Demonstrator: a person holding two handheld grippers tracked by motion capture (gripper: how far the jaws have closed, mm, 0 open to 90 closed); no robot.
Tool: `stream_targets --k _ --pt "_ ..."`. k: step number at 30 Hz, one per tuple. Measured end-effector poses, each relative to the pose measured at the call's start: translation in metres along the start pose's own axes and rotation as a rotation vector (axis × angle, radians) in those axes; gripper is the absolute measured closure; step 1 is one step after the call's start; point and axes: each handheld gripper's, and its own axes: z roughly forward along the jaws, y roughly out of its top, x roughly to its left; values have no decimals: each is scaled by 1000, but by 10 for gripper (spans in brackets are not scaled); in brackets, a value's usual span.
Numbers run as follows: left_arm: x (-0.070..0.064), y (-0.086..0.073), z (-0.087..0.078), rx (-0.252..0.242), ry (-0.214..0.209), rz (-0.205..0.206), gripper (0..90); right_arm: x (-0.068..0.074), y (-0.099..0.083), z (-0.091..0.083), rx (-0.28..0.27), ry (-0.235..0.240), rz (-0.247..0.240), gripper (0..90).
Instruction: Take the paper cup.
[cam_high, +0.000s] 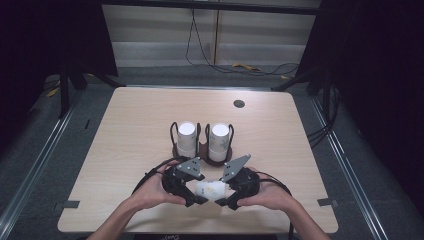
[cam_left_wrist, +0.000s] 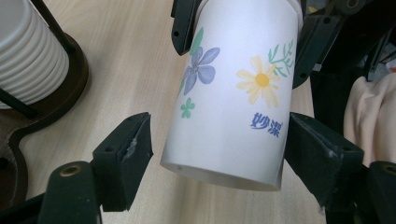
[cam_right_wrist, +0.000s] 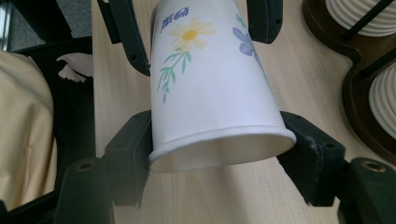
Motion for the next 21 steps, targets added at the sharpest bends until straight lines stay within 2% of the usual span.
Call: stream_targets --k 1,2,6,10,12,15,16,19,20,21 --pt "-2 1 1 18 -17 21 288 1 0 1 4 2 -4 309" --pt "-2 1 1 18 -17 21 313 1 0 1 4 2 -4 309" --pt "-5 3 1 36 -7 34 307 2 0 0 1 3 -6 305" --pt "-3 2 3 37 -19 28 327 3 0 -1 -1 -4 -13 303" --pt "-3 1 2 41 -27 51 334 3 -1 0 -4 -2 -10 289" --pt "-5 0 2 25 -29 54 345 3 -1 1 -5 -2 -6 264" --pt "-5 -1 2 7 -41 40 354 4 -2 0 -20 -5 -1 243" --pt "-4 -1 0 0 -46 45 356 4 -3 -1 -38 -4 9 227" --pt "-3 -1 -1 -16 -53 30 356 3 -6 -3 -67 -11 23 201" --pt "-3 -1 -1 -16 -53 30 356 3 -6 -3 -67 -11 23 201"
